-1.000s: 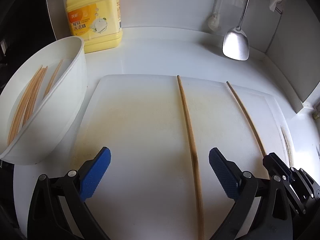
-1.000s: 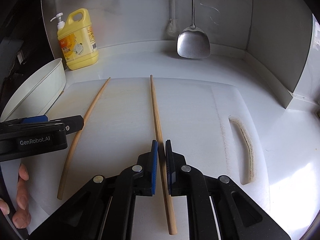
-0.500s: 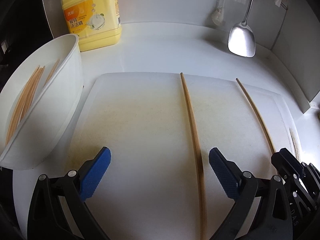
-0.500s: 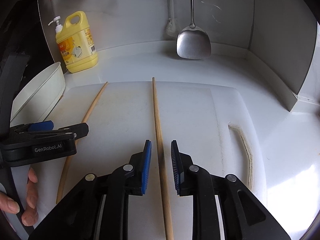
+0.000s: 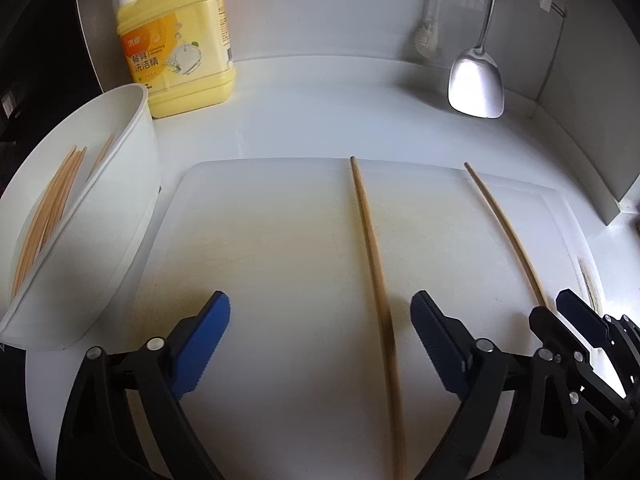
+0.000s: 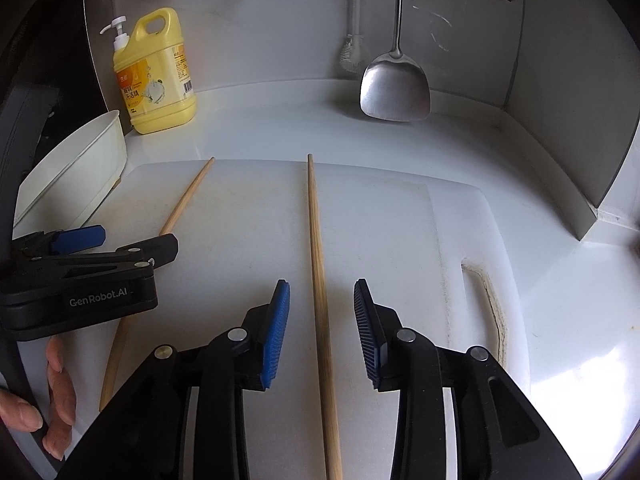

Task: Organize utensils
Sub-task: 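Close the right tool on one chopstick while the left tool grasps the other, then carry both held chopsticks over the white water basin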

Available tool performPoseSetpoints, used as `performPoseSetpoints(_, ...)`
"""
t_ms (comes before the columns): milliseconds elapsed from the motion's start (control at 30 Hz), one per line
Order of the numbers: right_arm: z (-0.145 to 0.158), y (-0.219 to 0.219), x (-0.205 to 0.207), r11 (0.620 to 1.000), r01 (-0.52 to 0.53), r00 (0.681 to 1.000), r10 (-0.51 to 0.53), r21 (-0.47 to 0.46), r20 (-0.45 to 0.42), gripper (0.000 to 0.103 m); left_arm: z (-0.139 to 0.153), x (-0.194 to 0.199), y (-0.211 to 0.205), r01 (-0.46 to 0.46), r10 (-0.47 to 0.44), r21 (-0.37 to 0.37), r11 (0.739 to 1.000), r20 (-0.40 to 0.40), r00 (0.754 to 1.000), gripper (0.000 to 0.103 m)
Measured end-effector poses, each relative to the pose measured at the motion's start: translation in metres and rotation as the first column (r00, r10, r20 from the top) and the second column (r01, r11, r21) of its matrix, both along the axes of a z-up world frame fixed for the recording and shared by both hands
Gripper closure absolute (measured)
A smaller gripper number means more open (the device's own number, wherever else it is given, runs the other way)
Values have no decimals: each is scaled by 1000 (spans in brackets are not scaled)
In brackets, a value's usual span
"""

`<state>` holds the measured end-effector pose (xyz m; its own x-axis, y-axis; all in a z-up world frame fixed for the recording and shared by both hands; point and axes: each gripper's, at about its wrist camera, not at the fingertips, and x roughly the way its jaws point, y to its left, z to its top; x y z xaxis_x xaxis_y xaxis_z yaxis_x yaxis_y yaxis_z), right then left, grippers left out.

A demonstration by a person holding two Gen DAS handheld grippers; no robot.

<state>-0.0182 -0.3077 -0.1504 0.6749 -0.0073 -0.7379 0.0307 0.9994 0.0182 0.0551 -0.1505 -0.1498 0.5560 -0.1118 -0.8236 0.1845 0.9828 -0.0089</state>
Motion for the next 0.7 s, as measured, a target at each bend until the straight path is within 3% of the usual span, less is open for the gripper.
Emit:
performPoseSetpoints(67, -1, 1, 0, 1000, 2, 1000, -2, -8, 3, 71, 3, -5, -6, 21, -21, 1, 1000, 9, 1000, 41)
performPoseSetpoints(133, -1, 3, -1, 1000, -1, 1000, 1, -16, 6, 73, 4, -9, -10, 38, -38, 5, 999, 16, 999, 52)
performPoseSetpoints(267, -1, 10, -3, 999, -16, 1000, 16, -32, 9, 88, 6, -15, -14, 56, -56, 6, 998, 25, 998, 78)
performPoseSetpoints(400, -1, 9, -5, 1000, -16, 1000, 16, -21, 13, 97, 6, -20, -17, 73, -74, 23, 997, 30, 997, 95)
performPoseSetpoints(700, 1, -2, -18, 997, 7, 1000, -9, 81, 16, 97, 8, -33, -7, 62, -62, -48, 997, -3, 998, 96)
